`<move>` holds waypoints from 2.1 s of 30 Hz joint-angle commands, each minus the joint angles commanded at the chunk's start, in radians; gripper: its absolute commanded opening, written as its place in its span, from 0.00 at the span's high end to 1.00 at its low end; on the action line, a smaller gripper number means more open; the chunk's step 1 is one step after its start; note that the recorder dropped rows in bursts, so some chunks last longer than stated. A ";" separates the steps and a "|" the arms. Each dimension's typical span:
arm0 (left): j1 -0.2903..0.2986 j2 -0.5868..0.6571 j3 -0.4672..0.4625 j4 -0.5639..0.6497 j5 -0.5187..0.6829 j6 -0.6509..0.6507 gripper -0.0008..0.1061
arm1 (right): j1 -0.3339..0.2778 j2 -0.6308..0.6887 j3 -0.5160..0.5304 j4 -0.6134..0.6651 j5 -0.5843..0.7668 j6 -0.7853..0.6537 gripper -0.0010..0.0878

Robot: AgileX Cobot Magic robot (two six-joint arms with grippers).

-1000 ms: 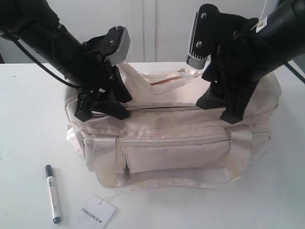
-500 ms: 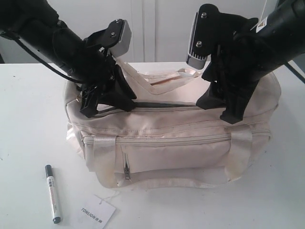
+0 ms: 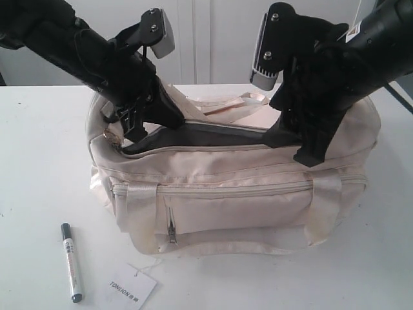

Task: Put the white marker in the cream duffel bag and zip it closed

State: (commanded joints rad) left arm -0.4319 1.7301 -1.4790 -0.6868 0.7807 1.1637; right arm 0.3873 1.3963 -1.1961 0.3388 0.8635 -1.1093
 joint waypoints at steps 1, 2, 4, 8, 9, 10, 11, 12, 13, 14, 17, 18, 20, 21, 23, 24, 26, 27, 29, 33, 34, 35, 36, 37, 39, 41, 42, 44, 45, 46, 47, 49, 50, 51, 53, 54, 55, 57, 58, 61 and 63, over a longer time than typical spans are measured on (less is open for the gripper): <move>0.000 0.000 0.000 0.000 0.000 -0.015 0.99 | 0.000 0.000 0.000 0.012 0.000 0.000 0.36; 0.000 0.000 0.000 0.000 0.000 -0.024 0.99 | 0.000 0.000 0.000 0.028 0.000 0.000 0.36; 0.000 0.000 0.000 -0.011 0.000 -0.040 0.99 | 0.000 0.000 0.000 0.044 0.000 0.000 0.36; 0.002 0.002 -0.018 -0.064 0.008 -0.047 0.99 | 0.000 0.000 0.000 0.054 -0.002 0.000 0.36; 0.002 0.005 -0.034 -0.074 0.019 -0.054 0.99 | 0.000 0.000 0.000 0.056 -0.004 0.000 0.36; 0.002 0.005 -0.050 -0.076 0.023 -0.069 0.99 | 0.000 0.000 0.000 0.056 -0.004 0.000 0.36; 0.002 0.006 -0.066 -0.076 0.023 -0.083 0.99 | 0.000 0.000 0.000 0.061 -0.004 0.000 0.36; 0.002 0.006 -0.079 -0.076 0.023 -0.098 0.99 | 0.000 0.000 0.000 0.067 -0.004 -0.002 0.36; 0.002 0.006 -0.097 -0.074 0.024 -0.116 0.99 | 0.000 0.000 0.000 0.076 -0.004 -0.010 0.36; 0.002 0.006 -0.110 -0.074 0.026 -0.126 0.99 | 0.000 0.000 0.000 0.082 -0.006 -0.011 0.36; 0.002 0.006 -0.144 -0.074 0.037 -0.144 0.99 | 0.000 0.000 0.000 0.118 -0.016 -0.011 0.36; 0.002 0.006 -0.152 -0.074 0.039 -0.153 0.99 | 0.000 0.000 0.000 0.128 -0.019 -0.011 0.36; 0.002 0.006 -0.152 -0.074 0.039 -0.167 0.99 | 0.000 0.002 0.000 0.160 -0.021 -0.011 0.36; 0.002 0.006 -0.152 -0.074 0.042 -0.172 0.99 | 0.000 0.002 0.000 0.185 -0.023 -0.011 0.36; 0.002 0.006 -0.152 -0.076 0.046 -0.173 0.99 | 0.000 0.004 0.000 0.242 -0.024 -0.014 0.36; 0.002 0.006 -0.152 -0.084 0.048 -0.173 0.99 | 0.000 0.004 0.000 0.277 -0.027 -0.019 0.36; 0.013 0.006 -0.152 -0.113 0.050 -0.173 0.99 | 0.000 0.011 0.000 0.349 -0.027 -0.051 0.36; 0.019 0.006 -0.152 -0.130 0.050 -0.173 0.99 | 0.000 0.015 0.000 0.379 -0.022 -0.069 0.36; 0.041 0.006 -0.152 -0.167 0.054 -0.173 0.99 | 0.000 0.028 0.000 0.423 -0.019 -0.111 0.36; 0.095 0.006 -0.152 -0.217 0.118 -0.161 0.99 | 0.000 0.058 0.000 0.466 -0.021 -0.182 0.36; 0.104 0.006 -0.152 -0.223 0.134 -0.152 0.99 | 0.000 0.067 0.000 0.486 -0.021 -0.203 0.36; 0.115 0.006 -0.152 -0.231 0.152 -0.142 0.99 | 0.000 0.076 0.000 0.510 -0.021 -0.232 0.36; 0.124 0.006 -0.152 -0.238 0.163 -0.137 0.99 | 0.000 0.085 0.000 0.532 -0.020 -0.265 0.36; 0.132 0.006 -0.152 -0.246 0.168 -0.137 0.99 | 0.002 0.092 0.000 0.552 -0.020 -0.292 0.36; 0.134 0.006 -0.152 -0.250 0.170 -0.137 0.99 | 0.002 0.104 0.000 0.593 -0.014 -0.345 0.36; 0.134 0.006 -0.152 -0.252 0.172 -0.121 0.99 | 0.002 0.113 0.000 0.616 -0.013 -0.366 0.36; 0.134 0.006 -0.152 -0.264 0.179 -0.111 0.99 | 0.002 0.120 0.000 0.623 -0.008 -0.373 0.36; 0.134 0.006 -0.152 -0.295 0.186 -0.096 0.99 | 0.002 0.131 0.000 0.641 0.003 -0.375 0.36; 0.134 0.006 -0.152 -0.303 0.191 -0.083 0.99 | 0.004 0.135 0.000 0.656 0.005 -0.375 0.36; 0.134 0.006 -0.152 -0.308 0.193 -0.072 0.99 | 0.014 0.143 0.000 0.662 0.005 -0.375 0.36; 0.134 0.006 -0.152 -0.308 0.193 -0.065 0.99 | 0.022 0.151 0.000 0.667 0.005 -0.375 0.36; 0.134 0.006 -0.152 -0.313 0.193 -0.064 0.99 | 0.047 0.168 0.000 0.674 -0.007 -0.378 0.36; 0.134 0.006 -0.152 -0.313 0.193 -0.064 0.99 | 0.059 0.176 0.000 0.674 -0.024 -0.382 0.36; 0.134 0.006 -0.152 -0.313 0.193 -0.064 0.99 | 0.073 0.185 0.000 0.674 -0.046 -0.392 0.36; 0.134 0.006 -0.152 -0.313 0.193 -0.064 0.99 | 0.096 0.201 0.000 0.674 -0.095 -0.407 0.36; 0.134 0.006 -0.152 -0.315 0.193 -0.064 0.99 | 0.105 0.212 0.000 0.674 -0.124 -0.407 0.36; 0.134 0.006 -0.152 -0.315 0.193 -0.064 0.99 | 0.114 0.218 0.000 0.677 -0.138 -0.407 0.36; 0.134 0.006 -0.152 -0.315 0.193 -0.064 0.99 | 0.125 0.233 0.000 0.677 -0.169 -0.407 0.36; 0.134 0.006 -0.152 -0.315 0.193 -0.064 0.99 | 0.129 0.240 0.000 0.677 -0.181 -0.407 0.36; 0.134 0.006 -0.152 -0.315 0.193 -0.064 0.99 | 0.131 0.264 0.000 0.688 -0.198 -0.407 0.36; 0.134 0.006 -0.152 -0.315 0.193 -0.064 0.99 | 0.131 0.282 0.000 0.698 -0.196 -0.407 0.36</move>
State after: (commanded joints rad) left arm -0.2983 1.7362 -1.6309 -1.0014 0.9738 1.0993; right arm 0.5186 1.6781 -1.1961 1.0363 0.6679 -1.5164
